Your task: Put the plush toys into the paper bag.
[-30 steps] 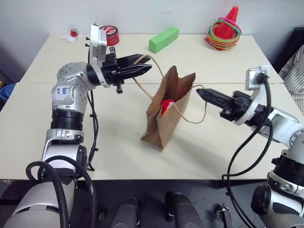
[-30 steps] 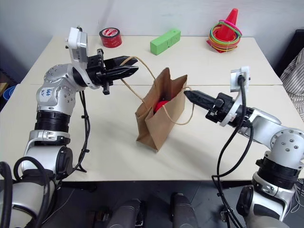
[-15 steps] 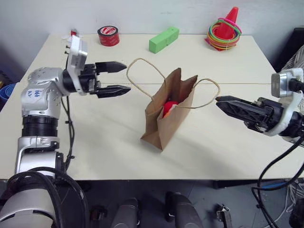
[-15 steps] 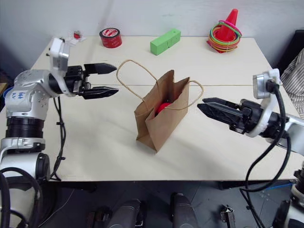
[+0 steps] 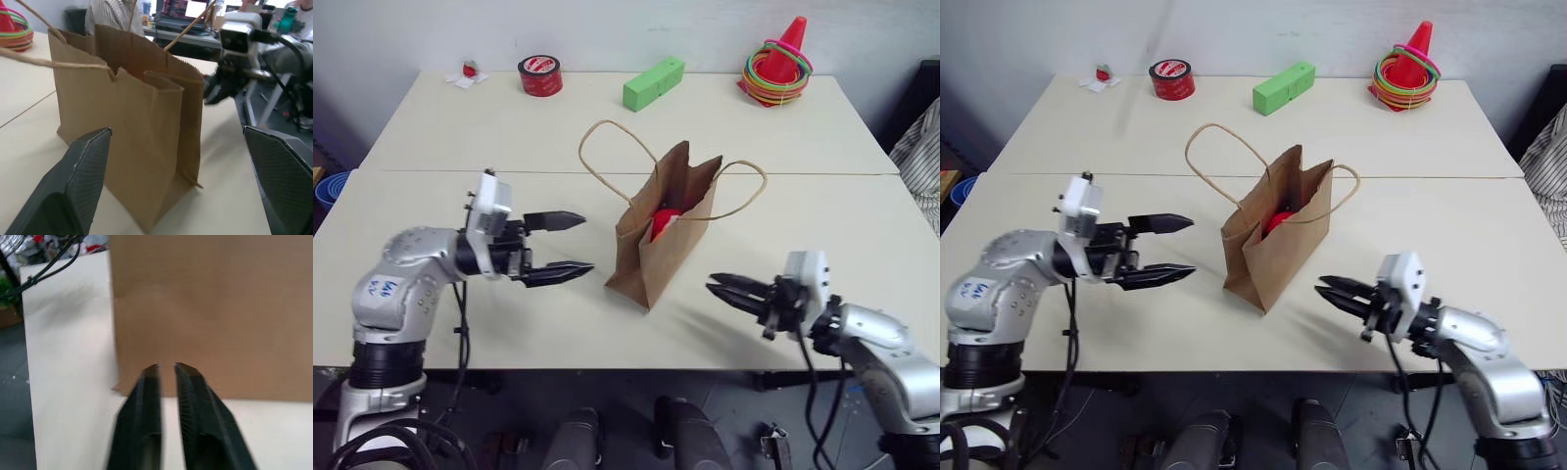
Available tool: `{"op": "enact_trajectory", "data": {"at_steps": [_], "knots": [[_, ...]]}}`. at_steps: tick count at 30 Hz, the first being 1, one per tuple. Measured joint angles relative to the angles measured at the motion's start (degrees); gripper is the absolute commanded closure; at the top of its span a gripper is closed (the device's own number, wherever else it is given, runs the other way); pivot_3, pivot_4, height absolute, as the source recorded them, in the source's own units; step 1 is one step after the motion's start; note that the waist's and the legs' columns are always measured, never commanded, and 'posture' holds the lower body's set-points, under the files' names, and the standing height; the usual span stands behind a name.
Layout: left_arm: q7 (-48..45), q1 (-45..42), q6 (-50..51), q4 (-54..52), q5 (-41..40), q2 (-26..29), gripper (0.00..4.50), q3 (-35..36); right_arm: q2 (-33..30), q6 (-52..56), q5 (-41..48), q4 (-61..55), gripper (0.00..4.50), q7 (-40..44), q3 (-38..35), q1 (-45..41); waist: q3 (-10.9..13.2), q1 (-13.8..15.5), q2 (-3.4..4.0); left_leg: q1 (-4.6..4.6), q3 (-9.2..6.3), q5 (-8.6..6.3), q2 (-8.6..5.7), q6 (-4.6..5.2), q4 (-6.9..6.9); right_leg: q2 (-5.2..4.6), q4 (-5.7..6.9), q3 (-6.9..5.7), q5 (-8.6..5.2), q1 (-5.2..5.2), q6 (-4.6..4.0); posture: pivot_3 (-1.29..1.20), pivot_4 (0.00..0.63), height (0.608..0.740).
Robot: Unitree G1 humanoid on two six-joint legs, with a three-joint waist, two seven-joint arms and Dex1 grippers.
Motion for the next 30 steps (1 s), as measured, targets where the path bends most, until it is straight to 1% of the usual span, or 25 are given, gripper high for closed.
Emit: {"op": "enact_trajectory", "data": {"at_steps": [4,7,11,18,19,20,22,24,28,30], "knots": [[7.88,0.17,1.16,-3.64,-0.96,-5.08,0.0,-0.58,5.82,-4.55,-6.4,3.3,4.44,-2.95,6.55,-5.39,0.0,-0.18,0.0,0.04,0.0,0.05,0.01,-0.09,-0.01,0.03,0.01,-0.03,0.0,-0.01,-0.04,0.0,0.15,0.74],[11.65,0.27,1.12,-4.24,-0.91,-7.83,0.0,-1.61,8.11,-6.32,-9.91,5.58,4.44,-4.5,9.49,-8.1,0.0,-0.17,0.0,0.04,-0.03,0.06,0.0,-0.11,-0.02,0.05,0.01,-0.05,-0.01,-0.02,-0.05,0.0,0.15,0.74],[16.52,0.79,0.41,-4.62,0.79,-11.37,0.0,-5.48,11.37,-9.11,-14.89,9.29,4.44,-6.57,13.41,-11.65,0.0,-0.09,0.0,0.04,-0.02,0.07,-0.02,-0.11,-0.01,0.04,0.01,-0.07,-0.01,-0.01,-0.05,0.0,0.15,0.74],[21.63,2.05,0.49,-5.81,1.82,-12.91,0.0,-7.59,13.61,-10.01,-17.46,10.63,4.44,-8.97,14.31,-12.74,0.0,-0.16,0.0,0.04,-0.03,0.07,-0.01,-0.12,-0.02,0.06,0.01,-0.07,-0.01,-0.01,-0.06,0.0,0.15,0.74],[22.55,2.04,0.46,-5.72,2.58,-12.98,0.39,-7.8,13.76,-10.01,-17.61,10.63,4.5,-9.16,14.41,-12.8,0.0,-0.17,0.0,0.04,-0.03,0.08,-0.01,-0.13,-0.02,0.06,0.02,-0.07,-0.01,-0.01,-0.06,0.0,0.15,0.74],[23.39,1.99,0.36,-5.57,3.4,-12.97,0.57,-7.82,13.81,-10.01,-17.69,10.63,4.5,-9.28,14.48,-12.79,0.0,-0.17,0.0,0.04,-0.03,0.08,-0.01,-0.13,-0.02,0.07,0.02,-0.07,-0.01,-0.01,-0.06,0.0,0.15,0.74],[24.45,1.86,-0.03,-4.67,4.96,-12.9,1.15,-7.99,13.81,-10.01,-17.86,10.63,4.5,-9.47,14.58,-12.79,0.0,-0.16,0.0,0.04,-0.03,0.08,-0.01,-0.13,-0.02,0.07,0.02,-0.07,-0.01,-0.01,-0.06,0.0,0.15,0.74],[24.6,1.83,-0.22,-3.57,5.69,-12.91,1.91,-8.34,13.81,-10.01,-18.01,10.62,4.5,-9.51,14.58,-12.78,0.0,-0.17,0.0,0.04,-0.03,0.07,-0.01,-0.13,-0.02,0.07,0.01,-0.07,-0.01,-0.01,-0.06,0.0,0.15,0.74],[24.15,1.55,-0.15,-3.27,5.82,-12.92,3.19,-9.51,13.56,-10.01,-17.81,10.07,4.5,-9.11,14.49,-12.14,0.0,-0.11,0.0,0.03,-0.03,0.07,-0.02,-0.13,-0.02,0.06,0.0,-0.07,-0.01,-0.01,-0.06,0.0,0.15,0.74],[23.2,0.86,0.37,-2.93,5.75,-12.57,3.83,-10.02,12.49,-9.86,-16.63,8.31,4.5,-8.09,14.08,-10.7,0.0,0.03,0.0,0.03,-0.03,0.07,-0.02,-0.12,-0.02,0.05,0.0,-0.08,-0.01,-0.01,-0.06,0.0,0.15,0.74]]}}
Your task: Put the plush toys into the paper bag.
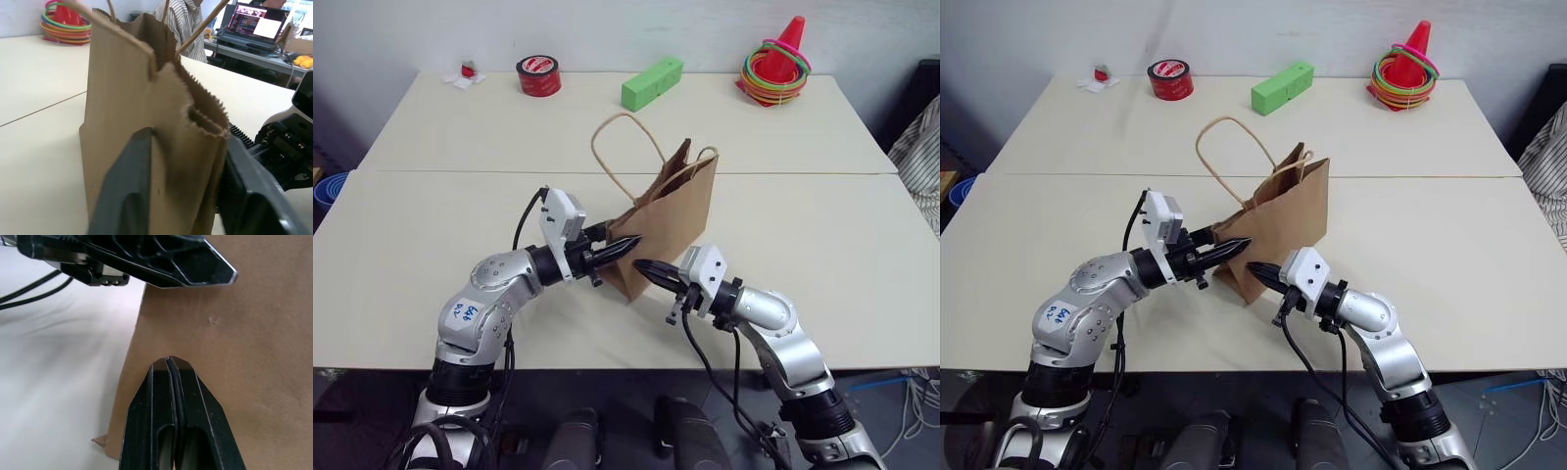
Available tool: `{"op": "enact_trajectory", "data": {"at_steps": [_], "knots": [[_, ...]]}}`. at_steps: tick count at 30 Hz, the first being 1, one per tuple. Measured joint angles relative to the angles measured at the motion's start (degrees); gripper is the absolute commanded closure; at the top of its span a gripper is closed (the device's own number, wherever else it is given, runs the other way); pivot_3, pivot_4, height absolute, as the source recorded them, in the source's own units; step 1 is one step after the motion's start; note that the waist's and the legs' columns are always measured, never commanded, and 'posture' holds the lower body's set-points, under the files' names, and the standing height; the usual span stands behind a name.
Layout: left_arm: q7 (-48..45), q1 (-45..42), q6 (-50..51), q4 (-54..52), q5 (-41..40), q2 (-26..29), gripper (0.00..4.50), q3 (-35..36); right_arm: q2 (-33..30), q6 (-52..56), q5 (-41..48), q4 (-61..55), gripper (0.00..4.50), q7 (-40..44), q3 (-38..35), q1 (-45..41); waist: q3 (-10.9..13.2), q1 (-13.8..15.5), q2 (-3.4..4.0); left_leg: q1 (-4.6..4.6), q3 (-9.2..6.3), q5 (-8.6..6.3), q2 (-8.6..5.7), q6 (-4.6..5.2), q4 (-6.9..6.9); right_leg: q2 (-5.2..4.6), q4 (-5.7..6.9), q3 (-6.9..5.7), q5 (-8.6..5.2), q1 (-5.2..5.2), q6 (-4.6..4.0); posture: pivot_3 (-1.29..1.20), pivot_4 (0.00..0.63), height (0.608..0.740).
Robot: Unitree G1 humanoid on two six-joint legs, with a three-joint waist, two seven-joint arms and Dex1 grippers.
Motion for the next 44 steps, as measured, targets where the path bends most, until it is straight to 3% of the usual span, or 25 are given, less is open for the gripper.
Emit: {"op": "enact_trajectory", "data": {"at_steps": [2,6,10,14,17,21,22,25,30,36,44], "knots": [[-1.92,-0.98,0.26,1.22,-0.12,1.19,4.47,-0.16,-1.69,0.77,1.67,-2.32,4.5,1.15,-0.54,1.84,0.0,-0.05,0.0,0.0,0.0,0.0,0.0,0.0,0.0,0.0,-0.01,0.01,0.0,0.01,0.0,0.0,0.15,0.74],[-13.96,-6.31,-2.29,8.61,-0.73,5.72,4.47,-2.18,-7.67,5.83,9.92,-9.73,4.5,4.09,-6.37,8.78,0.0,0.63,0.0,-0.02,-0.03,0.0,0.0,0.01,0.0,0.02,-0.03,-0.08,-0.02,0.01,-0.03,0.0,0.15,0.74],[-34.86,-14.93,-7.46,23.14,-1.38,12.25,4.47,-2.54,-17.56,7.71,16.19,-13.79,4.5,7.46,-23.49,18.93,0.0,1.24,0.0,0.05,0.11,-0.03,-0.04,0.13,0.0,0.12,-0.14,-0.54,-0.02,0.14,-0.03,0.0,0.15,0.74],[-48.26,-22.56,-18.77,38.38,2.09,11.19,4.47,-5.0,-22.98,6.83,18.31,-13.56,4.5,10.81,-35.69,24.33,0.0,1.32,0.0,0.28,0.08,-0.11,0.01,0.32,0.01,0.11,-0.28,-0.65,-0.01,0.51,-0.02,0.0,0.15,0.74],[-48.36,-25.87,-26.61,46.97,5.2,9.37,4.47,-6.05,-23.28,4.98,17.88,-12.0,4.5,12.37,-37.41,26.22,0.01,1.14,-0.01,0.61,0.12,-0.2,0.03,0.46,-0.03,0.06,-0.31,-0.6,0.0,0.86,0.01,0.0,0.15,0.74],[-48.38,-26.19,-29.58,48.22,5.52,8.89,4.47,-6.49,-23.02,1.59,15.78,-9.18,4.5,13.23,-37.33,26.59,0.01,1.0,-0.01,0.62,0.16,-0.22,0.04,0.49,-0.04,0.04,-0.31,-0.53,0.02,0.85,0.04,0.0,0.15,0.74],[-48.38,-25.64,-29.72,47.45,5.71,9.68,4.29,-6.8,-22.68,0.91,15.69,-8.88,4.5,13.31,-37.27,26.57,0.01,0.96,-0.01,0.64,0.16,-0.23,0.06,0.46,-0.04,0.04,-0.31,-0.5,0.02,0.86,0.04,0.0,0.15,0.74],[-48.2,-22.59,-29.38,43.48,7.22,13.18,3.58,-6.8,-21.94,0.63,16.03,-8.59,3.87,13.74,-36.86,26.77,0.0,0.86,0.0,0.67,0.13,-0.22,0.08,0.39,-0.04,0.03,-0.3,-0.15,0.01,0.87,0.04,0.0,0.15,0.74],[-44.29,-16.36,-27.89,36.88,7.01,17.18,1.99,-1.75,-23.25,-0.42,15.96,-7.18,2.16,16.26,-35.98,25.33,0.01,1.01,0.0,0.67,0.1,-0.23,0.08,0.38,-0.04,-0.03,-0.35,0.0,0.02,0.88,0.04,0.0,0.15,0.74],[-40.66,-4.23,-31.22,31.98,7.0,25.86,0.02,8.33,-31.43,-3.23,15.76,3.93,0.0,22.61,-37.07,17.14,0.02,0.45,0.02,0.78,0.1,-0.29,0.14,0.29,-0.13,-0.03,-0.47,0.01,-0.04,0.89,-0.06,0.0,0.15,0.74],[-31.87,13.83,-34.0,27.78,7.54,28.79,0.02,19.92,-34.75,-7.86,13.0,15.02,0.0,27.39,-33.86,7.08,0.04,0.69,0.07,0.84,0.08,-0.49,0.25,0.24,-0.13,-0.06,-0.57,0.0,-0.11,0.91,-0.19,0.0,0.15,0.74]]}}
